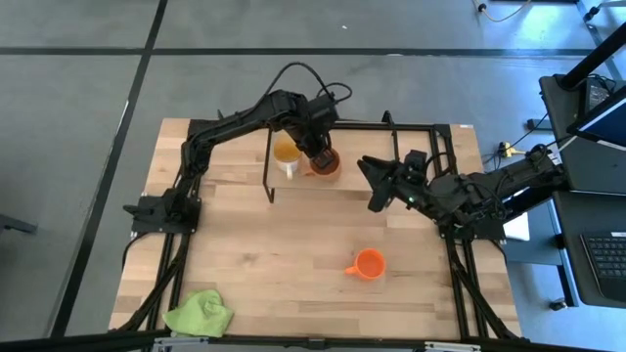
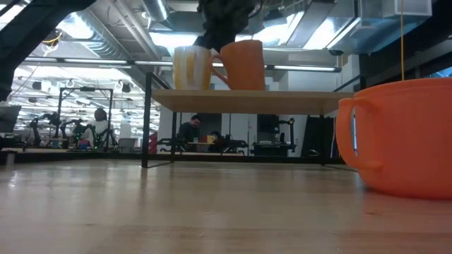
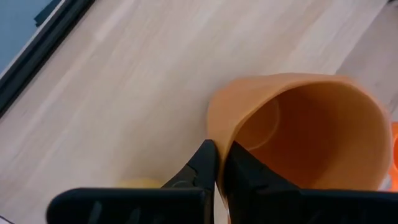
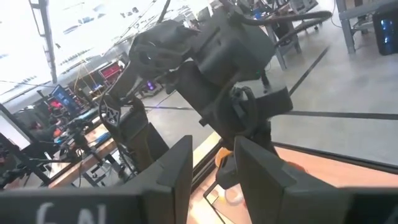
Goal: Stack small to large cups/mugs on shelf
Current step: Put the brown mug on the shelf
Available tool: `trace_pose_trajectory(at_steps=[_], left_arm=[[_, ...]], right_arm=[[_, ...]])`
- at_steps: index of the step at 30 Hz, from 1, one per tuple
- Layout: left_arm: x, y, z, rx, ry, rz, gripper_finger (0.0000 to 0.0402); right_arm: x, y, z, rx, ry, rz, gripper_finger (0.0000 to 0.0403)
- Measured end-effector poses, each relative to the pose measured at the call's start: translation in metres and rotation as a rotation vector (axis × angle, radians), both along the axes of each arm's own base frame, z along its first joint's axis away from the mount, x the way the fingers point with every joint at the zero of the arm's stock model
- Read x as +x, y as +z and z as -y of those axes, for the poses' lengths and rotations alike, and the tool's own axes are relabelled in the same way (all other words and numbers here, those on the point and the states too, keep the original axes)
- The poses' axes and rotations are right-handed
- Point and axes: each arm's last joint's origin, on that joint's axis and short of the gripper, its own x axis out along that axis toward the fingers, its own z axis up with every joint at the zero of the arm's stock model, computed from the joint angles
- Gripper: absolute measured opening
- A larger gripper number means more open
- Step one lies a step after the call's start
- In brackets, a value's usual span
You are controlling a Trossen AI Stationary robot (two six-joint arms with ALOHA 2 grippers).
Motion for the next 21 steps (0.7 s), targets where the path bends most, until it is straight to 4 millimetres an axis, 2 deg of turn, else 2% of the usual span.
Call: trace_pose_trajectory(at_steps=[21], left_arm=[[0.0046, 0.0023, 0.0036, 0.036, -0.001, 0.034, 0.0026]], right_arm=[[-0.0001, -0.0068, -0.0006, 0.007, 0.027, -0.051, 0.0121]])
